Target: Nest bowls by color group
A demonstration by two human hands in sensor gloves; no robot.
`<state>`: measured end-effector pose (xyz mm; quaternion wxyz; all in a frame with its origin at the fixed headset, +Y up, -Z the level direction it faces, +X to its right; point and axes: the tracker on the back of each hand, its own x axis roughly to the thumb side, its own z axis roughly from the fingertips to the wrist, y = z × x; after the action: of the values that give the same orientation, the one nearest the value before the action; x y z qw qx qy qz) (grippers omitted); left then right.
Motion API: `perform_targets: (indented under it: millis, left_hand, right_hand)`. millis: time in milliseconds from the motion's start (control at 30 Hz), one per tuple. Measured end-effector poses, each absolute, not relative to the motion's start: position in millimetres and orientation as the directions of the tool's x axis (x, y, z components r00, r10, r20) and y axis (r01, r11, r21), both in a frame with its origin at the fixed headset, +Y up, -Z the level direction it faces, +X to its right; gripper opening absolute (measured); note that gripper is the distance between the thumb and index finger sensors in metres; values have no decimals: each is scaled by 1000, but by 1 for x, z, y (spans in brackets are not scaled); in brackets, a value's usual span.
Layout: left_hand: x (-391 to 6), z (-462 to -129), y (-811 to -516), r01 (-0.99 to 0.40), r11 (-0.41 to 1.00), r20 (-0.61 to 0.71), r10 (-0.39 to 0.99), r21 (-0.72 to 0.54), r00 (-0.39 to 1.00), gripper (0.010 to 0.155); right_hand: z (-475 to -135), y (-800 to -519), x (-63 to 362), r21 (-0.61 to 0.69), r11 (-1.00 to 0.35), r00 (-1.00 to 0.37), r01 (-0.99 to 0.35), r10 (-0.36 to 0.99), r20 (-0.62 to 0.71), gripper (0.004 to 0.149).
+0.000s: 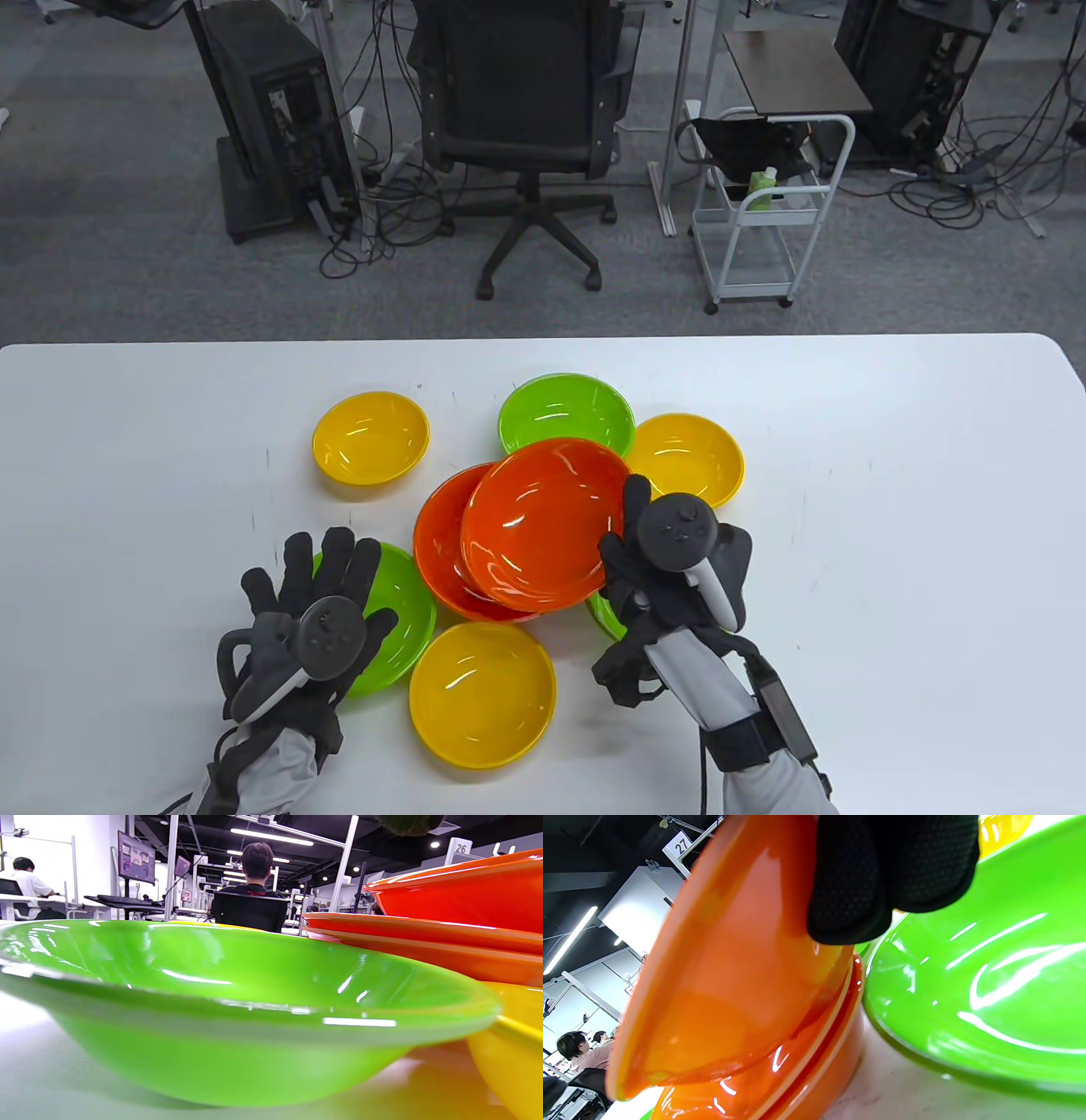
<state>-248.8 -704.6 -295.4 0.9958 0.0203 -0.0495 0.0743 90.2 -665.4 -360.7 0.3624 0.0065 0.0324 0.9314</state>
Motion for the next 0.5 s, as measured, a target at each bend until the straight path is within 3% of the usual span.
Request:
perform_targets:
  millis: [500]
  left_hand:
    - [-252,-295,-705,-163,986,91,160,26,983,76]
  right_hand:
    - [-373,-681,57,108,-829,-835,-548,550,-12,69]
